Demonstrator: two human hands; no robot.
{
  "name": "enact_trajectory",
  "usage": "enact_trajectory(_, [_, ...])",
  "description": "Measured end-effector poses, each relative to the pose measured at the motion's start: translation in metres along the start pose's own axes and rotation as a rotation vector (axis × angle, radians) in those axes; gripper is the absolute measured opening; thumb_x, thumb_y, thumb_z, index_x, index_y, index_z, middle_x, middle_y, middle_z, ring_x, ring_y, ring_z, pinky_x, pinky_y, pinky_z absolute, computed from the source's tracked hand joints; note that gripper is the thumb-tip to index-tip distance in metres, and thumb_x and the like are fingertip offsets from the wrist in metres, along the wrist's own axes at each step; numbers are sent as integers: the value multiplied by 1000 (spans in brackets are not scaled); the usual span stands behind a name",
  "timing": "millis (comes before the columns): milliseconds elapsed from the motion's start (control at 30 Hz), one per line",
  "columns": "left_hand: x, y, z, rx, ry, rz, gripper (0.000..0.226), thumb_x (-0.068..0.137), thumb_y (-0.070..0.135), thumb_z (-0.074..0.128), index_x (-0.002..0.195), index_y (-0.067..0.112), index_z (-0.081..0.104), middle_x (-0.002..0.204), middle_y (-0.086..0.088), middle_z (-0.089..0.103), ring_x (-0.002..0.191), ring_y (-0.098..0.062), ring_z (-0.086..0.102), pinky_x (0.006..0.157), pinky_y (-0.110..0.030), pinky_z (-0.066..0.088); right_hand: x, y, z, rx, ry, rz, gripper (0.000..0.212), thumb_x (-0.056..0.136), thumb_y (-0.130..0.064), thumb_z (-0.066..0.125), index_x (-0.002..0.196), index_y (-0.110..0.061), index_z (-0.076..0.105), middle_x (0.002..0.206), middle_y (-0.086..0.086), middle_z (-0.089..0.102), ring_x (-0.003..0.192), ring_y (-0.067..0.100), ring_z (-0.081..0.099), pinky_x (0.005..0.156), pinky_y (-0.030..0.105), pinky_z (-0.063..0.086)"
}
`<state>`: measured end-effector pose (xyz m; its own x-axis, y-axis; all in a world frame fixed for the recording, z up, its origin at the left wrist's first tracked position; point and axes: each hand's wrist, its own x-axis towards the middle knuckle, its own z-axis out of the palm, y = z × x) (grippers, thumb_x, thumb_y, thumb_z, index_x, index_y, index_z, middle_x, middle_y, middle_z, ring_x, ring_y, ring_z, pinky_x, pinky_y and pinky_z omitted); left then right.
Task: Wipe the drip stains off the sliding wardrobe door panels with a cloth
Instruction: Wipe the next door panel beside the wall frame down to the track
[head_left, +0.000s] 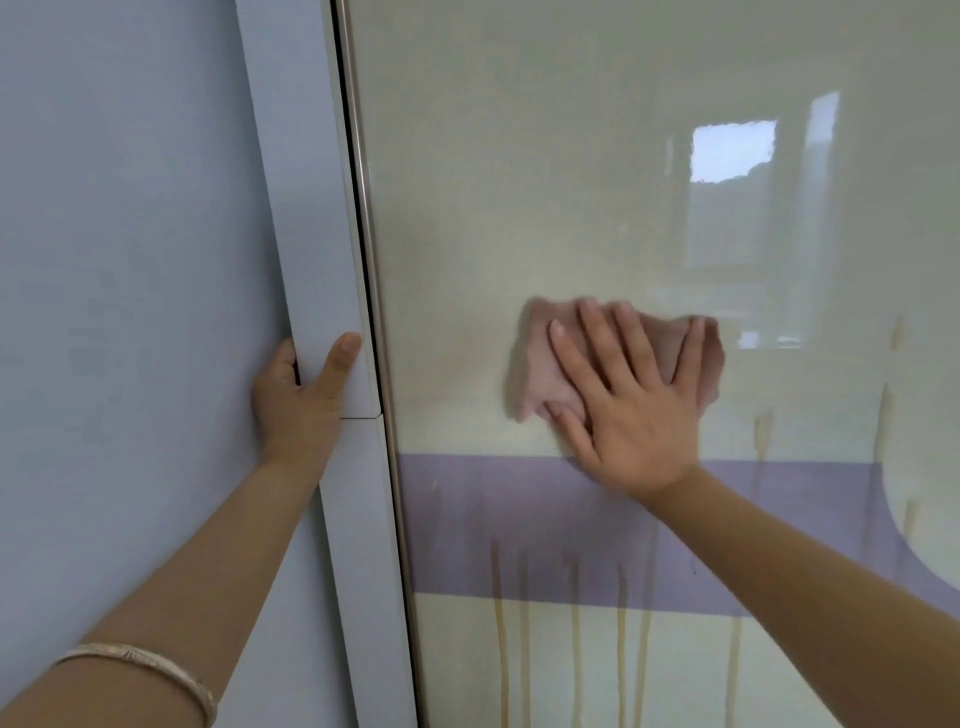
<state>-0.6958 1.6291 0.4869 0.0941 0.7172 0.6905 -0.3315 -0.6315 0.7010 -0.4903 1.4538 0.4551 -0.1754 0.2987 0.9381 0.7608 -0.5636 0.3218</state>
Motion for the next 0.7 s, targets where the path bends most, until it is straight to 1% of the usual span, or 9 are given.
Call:
enact_trajectory(67, [-1, 0, -1, 2, 3, 4, 50, 71, 46, 64, 110, 14, 61, 102, 8, 65, 88, 3, 61, 76, -10, 49, 18, 8, 0, -4, 27, 100, 60, 97, -50, 32, 150, -21, 30, 157, 5, 24, 147, 26, 15, 111, 64, -3])
enact_trajectory(133, [0, 1, -1, 8, 0, 5, 50, 71, 47, 64, 109, 15, 61, 103, 7, 65, 90, 0, 61, 78, -12, 49, -4, 3, 4, -22, 18, 105, 62, 98, -50, 29, 152, -20, 25, 161, 6, 13, 149, 23, 3, 111, 65, -2])
enact_trajectory(200, [0, 1, -1, 5, -5, -4, 50, 69, 48, 64, 108, 16, 61, 101, 9, 65, 90, 1, 62, 78, -13, 49, -49, -14, 6, -33, -71, 44, 62, 99, -50, 21, 154, -21, 16, 163, 3, -1, 149, 24, -3, 110, 67, -4])
enact_trajectory(267, [0, 1, -2, -3, 0, -5, 49, 69, 48, 64, 107, 18, 61, 99, 13, 65, 88, 4, 61, 76, -11, 49, -83, -24, 3, -33, -157, -56, 60, 101, -50, 14, 154, -23, 12, 163, 2, -5, 150, 24, -3, 110, 68, -4])
enact_trajectory(367, [-1, 0, -2, -8, -8, -3, 48, 70, 48, 64, 107, 18, 61, 100, 13, 64, 87, 6, 61, 74, -10, 49, -67, -12, 0, -31, -136, -123, 59, 100, -49, 17, 153, -22, 20, 163, 0, 3, 150, 21, -1, 112, 65, -6])
enact_trajectory(433, [-1, -1, -1, -15, -10, 5, 48, 71, 47, 63, 108, 16, 60, 99, 13, 64, 84, 10, 60, 72, -9, 48, -29, 2, -2, -24, -48, -44, 59, 99, -49, 23, 151, -23, 25, 160, 3, 16, 149, 19, 0, 113, 63, -4])
enact_trajectory(500, [-1, -1, 0, -12, 3, 8, 49, 72, 45, 63, 110, 14, 60, 99, 12, 64, 83, 10, 60, 72, -8, 48, -1, 13, -1, -32, 9, 93, 60, 98, -49, 26, 150, -21, 25, 157, 6, 20, 149, 19, -1, 113, 62, -5])
enact_trajectory(600, [0, -1, 0, -13, 6, 13, 44, 75, 41, 64, 110, 14, 60, 98, 13, 63, 81, 12, 60, 71, -8, 47, -23, 3, 5, -36, 3, 156, 64, 98, -49, 26, 154, -19, 16, 163, 6, 2, 149, 22, -6, 112, 64, -7])
enact_trajectory(700, [-1, -1, -1, 8, 9, 18, 38, 79, 37, 64, 109, 15, 59, 96, 15, 62, 78, 15, 59, 69, -6, 46, -96, -25, 3, -14, -162, 33, 63, 101, -50, 14, 156, -22, 3, 162, 3, -7, 149, 26, -6, 109, 69, -1])
